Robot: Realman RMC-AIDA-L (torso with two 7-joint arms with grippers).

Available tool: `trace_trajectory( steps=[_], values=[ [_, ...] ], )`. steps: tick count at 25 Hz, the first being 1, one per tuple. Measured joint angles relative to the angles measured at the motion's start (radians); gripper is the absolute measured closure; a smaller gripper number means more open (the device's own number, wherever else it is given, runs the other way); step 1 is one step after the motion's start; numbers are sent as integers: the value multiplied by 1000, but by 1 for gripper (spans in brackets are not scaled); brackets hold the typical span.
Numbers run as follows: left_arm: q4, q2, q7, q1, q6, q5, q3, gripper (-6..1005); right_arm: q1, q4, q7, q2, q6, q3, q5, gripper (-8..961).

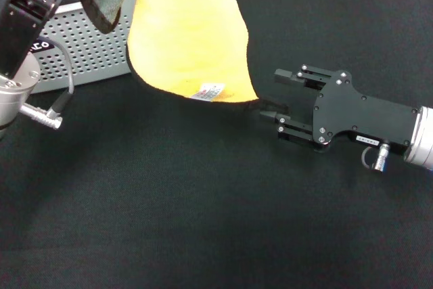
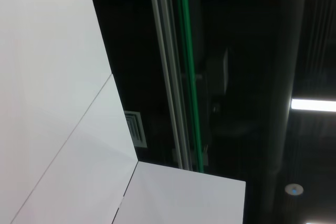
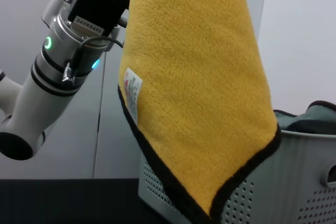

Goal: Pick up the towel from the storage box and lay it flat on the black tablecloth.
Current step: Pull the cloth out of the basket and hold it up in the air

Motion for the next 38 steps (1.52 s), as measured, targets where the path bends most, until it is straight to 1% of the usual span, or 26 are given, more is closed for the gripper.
trace_trajectory(
  steps=[9,18,29,34,38],
  values=[
    [-25,-1,1,-1,0,-11,0,962,-2,-10,-17,0,-9,-22,19,361],
    [-63,1,26,0,0,-14,-4,962,-8,-26,-17,0,6,-23,19,560],
    [-70,2,41,7,0,-14,-8,962,-10,-34,-17,0,6,-41,20,591],
    [-70,2,41,8,-2,-14,-9,962,-11,-41,-17,0,3,-64,12,650],
    [-78,2,41,8,-5,-16,-9,963,-10,-45,-26,-2,-4,-66,-14,648]
  ],
)
